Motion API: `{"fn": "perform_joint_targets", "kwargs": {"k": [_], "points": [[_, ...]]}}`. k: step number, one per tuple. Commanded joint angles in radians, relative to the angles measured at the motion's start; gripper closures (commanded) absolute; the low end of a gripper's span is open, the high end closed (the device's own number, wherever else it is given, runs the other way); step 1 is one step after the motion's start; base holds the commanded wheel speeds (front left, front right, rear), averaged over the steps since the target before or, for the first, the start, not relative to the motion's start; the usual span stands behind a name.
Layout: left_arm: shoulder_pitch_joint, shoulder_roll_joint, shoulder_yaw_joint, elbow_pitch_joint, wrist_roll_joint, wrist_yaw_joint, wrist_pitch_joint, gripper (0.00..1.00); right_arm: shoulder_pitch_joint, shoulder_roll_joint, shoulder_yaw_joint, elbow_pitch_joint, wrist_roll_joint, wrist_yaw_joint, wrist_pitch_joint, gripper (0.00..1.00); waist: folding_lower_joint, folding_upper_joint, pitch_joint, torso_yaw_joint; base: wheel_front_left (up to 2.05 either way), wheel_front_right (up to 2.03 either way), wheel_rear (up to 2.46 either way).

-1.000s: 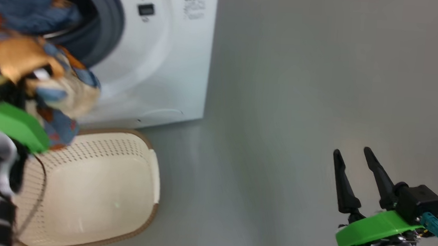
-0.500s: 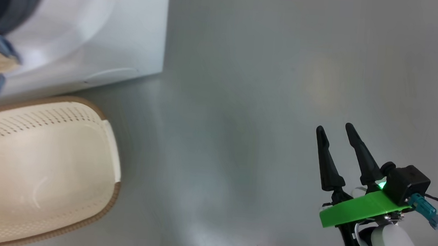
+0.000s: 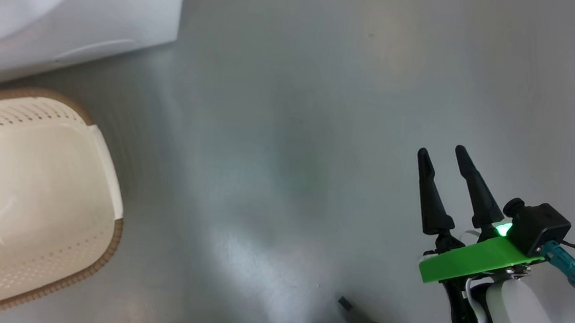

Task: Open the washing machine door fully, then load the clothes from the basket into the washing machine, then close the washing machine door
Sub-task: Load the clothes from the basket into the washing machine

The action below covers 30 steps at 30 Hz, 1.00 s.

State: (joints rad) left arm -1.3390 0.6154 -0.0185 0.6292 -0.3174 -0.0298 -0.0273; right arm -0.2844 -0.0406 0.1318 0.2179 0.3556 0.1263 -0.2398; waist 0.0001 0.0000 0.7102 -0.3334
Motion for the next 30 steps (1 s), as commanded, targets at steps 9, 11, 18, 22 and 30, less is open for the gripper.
{"fn": "perform_joint_targets", "kwargs": {"k": [9,11,18,22,30], "points": [[-0.090,0.056,0.004,0.085,0.017,0.012,-0.091,0.00,-0.018,-0.010,0.026,0.007,0.024,0.004,-0.020,0.00,-0.0001,0.0000,0.053,0.000,0.00,0.00,0.00],[-0.093,0.045,0.004,0.118,0.004,0.010,-0.067,0.00,-0.020,-0.010,0.022,0.013,0.021,0.004,-0.020,0.00,-0.0001,0.0000,0.054,0.006,0.00,0.00,0.00],[-0.095,0.028,-0.009,0.177,-0.010,0.000,-0.036,0.00,-0.031,-0.010,0.018,0.019,0.014,0.004,-0.021,0.00,-0.0001,0.0000,0.051,0.025,0.00,0.00,0.00],[-0.085,0.015,-0.015,0.202,-0.020,-0.003,-0.035,0.00,-0.037,-0.010,0.011,0.023,0.007,0.004,-0.021,0.00,-0.0001,0.0000,0.042,0.038,0.00,0.00,0.00],[0.019,-0.038,-0.015,0.253,-0.044,0.015,-0.087,0.00,-0.039,-0.010,-0.017,0.031,-0.017,0.004,-0.022,0.00,-0.0001,0.0000,-0.015,0.078,0.00,0.00,0.00]]}}
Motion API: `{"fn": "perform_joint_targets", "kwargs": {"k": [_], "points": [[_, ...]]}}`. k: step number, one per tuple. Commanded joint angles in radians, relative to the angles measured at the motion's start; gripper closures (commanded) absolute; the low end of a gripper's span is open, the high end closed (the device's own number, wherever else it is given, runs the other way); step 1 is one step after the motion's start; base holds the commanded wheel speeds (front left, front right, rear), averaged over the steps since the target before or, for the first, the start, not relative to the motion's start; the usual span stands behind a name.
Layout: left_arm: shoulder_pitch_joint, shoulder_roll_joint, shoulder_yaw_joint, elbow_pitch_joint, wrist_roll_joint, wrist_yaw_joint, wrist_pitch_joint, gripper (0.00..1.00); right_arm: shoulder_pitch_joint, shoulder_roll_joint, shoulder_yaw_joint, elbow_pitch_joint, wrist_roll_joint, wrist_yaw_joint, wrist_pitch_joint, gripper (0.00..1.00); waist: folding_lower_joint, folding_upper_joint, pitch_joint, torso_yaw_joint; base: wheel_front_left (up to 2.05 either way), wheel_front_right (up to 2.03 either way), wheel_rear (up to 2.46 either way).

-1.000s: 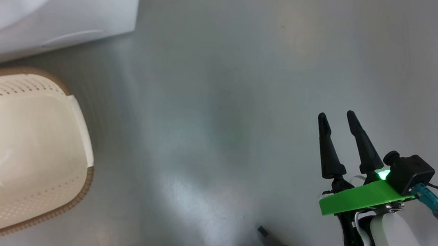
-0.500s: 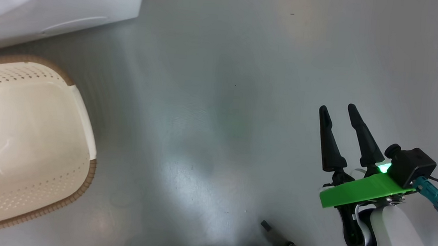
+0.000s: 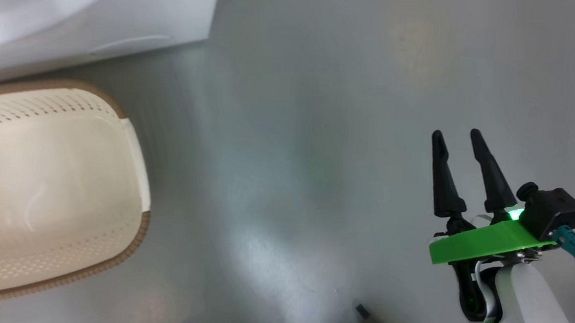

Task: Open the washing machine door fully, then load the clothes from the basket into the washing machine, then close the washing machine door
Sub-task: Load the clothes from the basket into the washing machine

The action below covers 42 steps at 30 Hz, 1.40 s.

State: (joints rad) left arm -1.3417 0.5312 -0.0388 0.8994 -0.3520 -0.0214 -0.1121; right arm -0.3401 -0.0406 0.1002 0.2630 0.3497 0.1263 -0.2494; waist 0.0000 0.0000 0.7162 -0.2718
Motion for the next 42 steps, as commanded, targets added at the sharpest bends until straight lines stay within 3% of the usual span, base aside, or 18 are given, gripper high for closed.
{"fn": "perform_joint_targets", "kwargs": {"k": [1,5,13,27,37,42], "points": [[0.045,0.035,0.007,-0.012,-0.013,0.011,-0.015,0.00,0.019,-0.010,0.010,-0.014,-0.015,0.004,-0.012,0.00,0.0000,0.0000,-0.033,0.023,0.00,0.00,0.00],[0.182,-0.026,0.006,-0.016,-0.026,0.033,-0.090,0.00,0.039,-0.010,-0.024,-0.018,-0.043,0.004,-0.001,0.00,0.0000,0.0000,-0.105,0.062,0.00,0.00,0.00],[0.421,-0.131,0.006,-0.118,-0.037,0.072,-0.142,0.00,0.103,-0.010,-0.090,-0.058,-0.093,0.004,0.049,0.00,0.0000,0.0000,-0.233,0.125,0.00,0.00,0.00],[1.015,-0.286,0.030,-0.536,0.017,0.162,-0.149,0.00,0.236,-0.010,-0.134,-0.139,-0.159,0.004,0.150,0.00,0.0000,0.0000,-0.466,0.169,0.00,0.00,0.00],[1.290,-0.381,0.025,-0.733,0.048,0.177,-0.150,0.00,0.324,-0.010,-0.144,-0.191,-0.192,0.004,0.213,0.00,0.0000,0.0000,-0.598,0.208,0.00,0.00,0.00],[1.385,-0.400,0.012,-0.769,0.060,0.177,-0.150,0.00,0.362,-0.010,-0.141,-0.229,-0.206,0.004,0.248,0.00,0.0000,0.0000,-0.655,0.229,0.00,0.00,0.00]]}}
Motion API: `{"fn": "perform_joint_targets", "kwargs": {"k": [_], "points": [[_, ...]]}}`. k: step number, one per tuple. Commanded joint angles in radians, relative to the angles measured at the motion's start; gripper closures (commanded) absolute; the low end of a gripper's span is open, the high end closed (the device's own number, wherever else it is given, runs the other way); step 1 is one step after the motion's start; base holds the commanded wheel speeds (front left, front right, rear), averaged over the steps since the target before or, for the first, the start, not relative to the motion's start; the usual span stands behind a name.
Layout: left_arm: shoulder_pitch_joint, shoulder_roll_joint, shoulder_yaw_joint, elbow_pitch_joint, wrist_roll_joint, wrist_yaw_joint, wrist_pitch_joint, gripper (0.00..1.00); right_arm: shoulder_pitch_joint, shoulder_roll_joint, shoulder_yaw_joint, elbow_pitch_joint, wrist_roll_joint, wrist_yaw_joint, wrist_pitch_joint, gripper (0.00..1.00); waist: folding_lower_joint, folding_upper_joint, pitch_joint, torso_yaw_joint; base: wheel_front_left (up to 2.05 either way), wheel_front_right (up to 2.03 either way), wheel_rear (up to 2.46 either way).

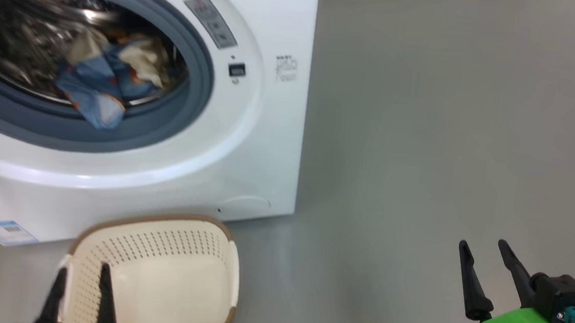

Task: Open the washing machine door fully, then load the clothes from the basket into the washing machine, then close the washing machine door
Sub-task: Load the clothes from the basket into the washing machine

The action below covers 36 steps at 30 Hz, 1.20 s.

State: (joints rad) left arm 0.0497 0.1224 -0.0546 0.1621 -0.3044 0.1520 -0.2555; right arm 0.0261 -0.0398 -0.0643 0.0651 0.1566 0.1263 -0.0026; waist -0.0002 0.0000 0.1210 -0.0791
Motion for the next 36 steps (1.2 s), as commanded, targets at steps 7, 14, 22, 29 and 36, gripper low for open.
{"fn": "perform_joint_targets", "kwargs": {"k": [7,14,22,29,36], "points": [[0.055,0.012,0.003,-0.043,0.028,0.002,-0.006,0.00,0.032,-0.010,0.040,-0.072,-0.028,0.004,0.036,0.00,0.0002,0.0000,-0.111,0.052,0.00,0.00,0.00],[0.076,0.005,-0.012,-0.053,0.023,0.005,-0.003,0.00,0.064,-0.010,0.044,-0.113,-0.029,0.004,0.057,0.00,0.0002,0.0000,-0.130,0.065,0.00,0.00,0.00],[0.079,0.001,-0.025,-0.051,0.022,0.011,-0.002,0.00,0.075,-0.010,0.044,-0.126,-0.025,0.004,0.067,0.00,0.0002,0.0000,-0.132,0.063,0.00,0.00,0.00],[0.076,0.000,-0.023,-0.052,0.006,0.014,0.003,0.00,0.075,-0.010,0.042,-0.121,-0.021,0.004,0.066,0.00,0.0002,0.0000,-0.131,0.064,0.00,0.00,0.00],[0.070,0.000,-0.025,-0.041,-0.006,0.014,0.009,0.00,0.074,-0.010,0.041,-0.121,-0.019,0.004,0.066,0.00,0.0002,0.0000,-0.127,0.066,0.00,0.00,0.00]]}}
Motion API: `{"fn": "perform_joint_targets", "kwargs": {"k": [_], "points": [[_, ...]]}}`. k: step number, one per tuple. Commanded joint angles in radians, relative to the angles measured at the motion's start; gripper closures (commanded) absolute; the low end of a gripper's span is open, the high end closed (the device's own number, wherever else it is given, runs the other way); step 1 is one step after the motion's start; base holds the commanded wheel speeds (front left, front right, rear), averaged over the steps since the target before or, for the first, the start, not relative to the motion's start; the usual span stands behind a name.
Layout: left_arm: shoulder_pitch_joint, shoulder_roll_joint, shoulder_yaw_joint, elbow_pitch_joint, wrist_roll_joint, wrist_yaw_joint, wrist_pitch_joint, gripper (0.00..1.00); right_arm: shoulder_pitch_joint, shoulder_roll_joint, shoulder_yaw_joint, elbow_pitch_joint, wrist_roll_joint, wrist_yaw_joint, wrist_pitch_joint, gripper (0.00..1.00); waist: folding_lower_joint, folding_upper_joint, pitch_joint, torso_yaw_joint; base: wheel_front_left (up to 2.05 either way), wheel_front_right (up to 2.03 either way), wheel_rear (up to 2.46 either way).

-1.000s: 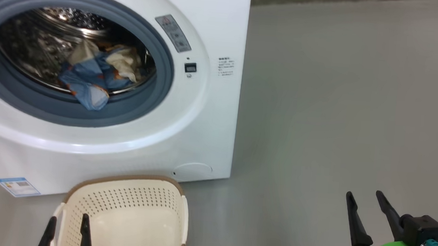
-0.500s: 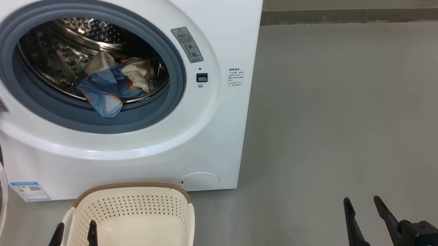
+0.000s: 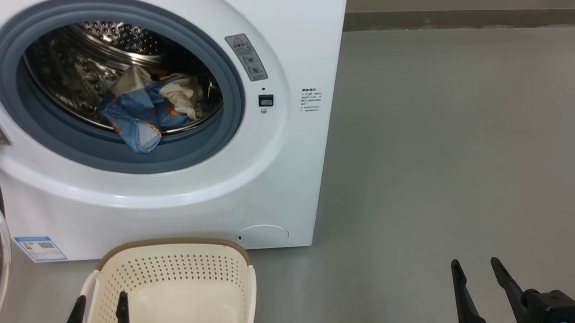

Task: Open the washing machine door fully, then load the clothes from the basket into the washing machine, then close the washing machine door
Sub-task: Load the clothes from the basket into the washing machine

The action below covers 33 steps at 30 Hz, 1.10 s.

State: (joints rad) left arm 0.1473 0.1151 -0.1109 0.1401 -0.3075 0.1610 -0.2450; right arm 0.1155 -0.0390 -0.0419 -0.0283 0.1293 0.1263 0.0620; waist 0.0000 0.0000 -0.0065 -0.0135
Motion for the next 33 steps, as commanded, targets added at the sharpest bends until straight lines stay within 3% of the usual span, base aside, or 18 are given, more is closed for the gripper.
{"fn": "perform_joint_targets", "kwargs": {"k": [1,11,18,25,33], "points": [[-0.030,0.010,0.030,-0.015,-0.001,0.006,0.005,0.00,-0.016,-0.011,0.019,-0.028,0.008,0.004,0.002,0.00,0.0000,0.0000,0.002,0.000,0.00,0.00,0.00],[-0.111,0.036,0.038,0.051,-0.030,-0.008,0.063,0.00,-0.046,-0.011,0.021,-0.036,0.020,0.004,-0.007,0.00,0.0000,0.0000,0.086,-0.025,0.00,0.00,0.00],[-0.277,0.059,0.041,0.166,-0.063,-0.042,0.125,0.00,-0.080,-0.011,0.012,-0.042,0.028,0.004,-0.025,0.00,0.0000,0.0000,0.203,-0.044,0.00,0.00,0.00],[-0.544,0.145,0.049,0.316,-0.067,-0.088,0.200,0.00,-0.148,-0.011,0.031,-0.022,0.053,0.004,-0.064,0.00,0.0000,0.0000,0.337,-0.110,0.00,0.00,0.00],[-0.778,0.294,0.050,0.420,-0.029,-0.109,0.309,0.00,-0.196,-0.011,0.068,0.047,0.101,0.004,-0.132,0.00,0.0000,0.0000,0.430,-0.198,0.00,0.00,0.00]]}}
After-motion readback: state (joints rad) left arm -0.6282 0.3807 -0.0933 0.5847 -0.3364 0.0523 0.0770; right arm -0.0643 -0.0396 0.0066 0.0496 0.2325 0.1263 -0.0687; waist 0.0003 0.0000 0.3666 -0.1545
